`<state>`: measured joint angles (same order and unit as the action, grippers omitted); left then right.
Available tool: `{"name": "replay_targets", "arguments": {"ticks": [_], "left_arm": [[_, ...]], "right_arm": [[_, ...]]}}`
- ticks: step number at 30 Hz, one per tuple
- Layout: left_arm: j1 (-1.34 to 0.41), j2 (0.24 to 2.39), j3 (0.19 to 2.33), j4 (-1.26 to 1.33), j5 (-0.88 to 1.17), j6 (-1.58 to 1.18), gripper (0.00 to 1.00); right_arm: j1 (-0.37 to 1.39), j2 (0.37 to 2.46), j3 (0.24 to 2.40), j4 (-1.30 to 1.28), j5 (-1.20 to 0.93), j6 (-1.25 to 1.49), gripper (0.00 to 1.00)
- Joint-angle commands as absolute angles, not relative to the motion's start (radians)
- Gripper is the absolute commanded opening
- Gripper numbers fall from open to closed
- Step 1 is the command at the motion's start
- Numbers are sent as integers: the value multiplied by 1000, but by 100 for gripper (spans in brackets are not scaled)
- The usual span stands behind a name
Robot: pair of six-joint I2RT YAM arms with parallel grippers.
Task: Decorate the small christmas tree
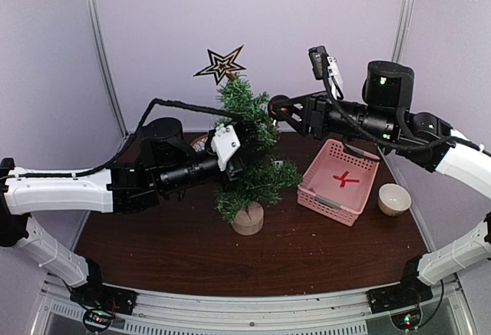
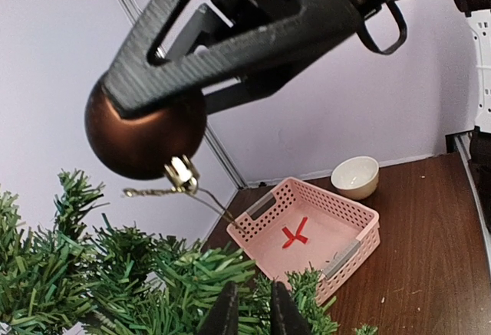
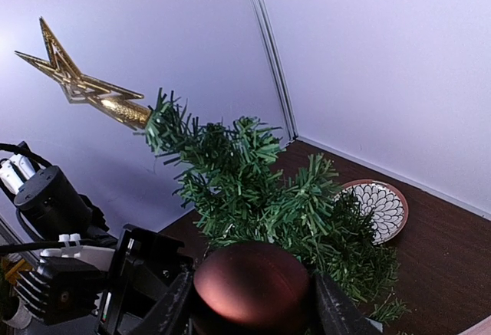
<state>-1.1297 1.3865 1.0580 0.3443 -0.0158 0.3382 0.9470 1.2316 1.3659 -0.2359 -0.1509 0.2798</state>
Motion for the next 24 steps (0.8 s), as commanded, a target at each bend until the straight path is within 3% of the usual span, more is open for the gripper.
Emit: {"name": "replay_targets", "arguments": {"ticks": [1, 24], "left_arm": [[-1136, 1375, 1075, 325, -36, 359, 15], [-1137, 1342, 1043, 345, -39, 346, 14]], "right_arm": [[954, 1218, 1398, -220, -129, 267, 34], [954, 1307, 1417, -113, -139, 302, 33]]}}
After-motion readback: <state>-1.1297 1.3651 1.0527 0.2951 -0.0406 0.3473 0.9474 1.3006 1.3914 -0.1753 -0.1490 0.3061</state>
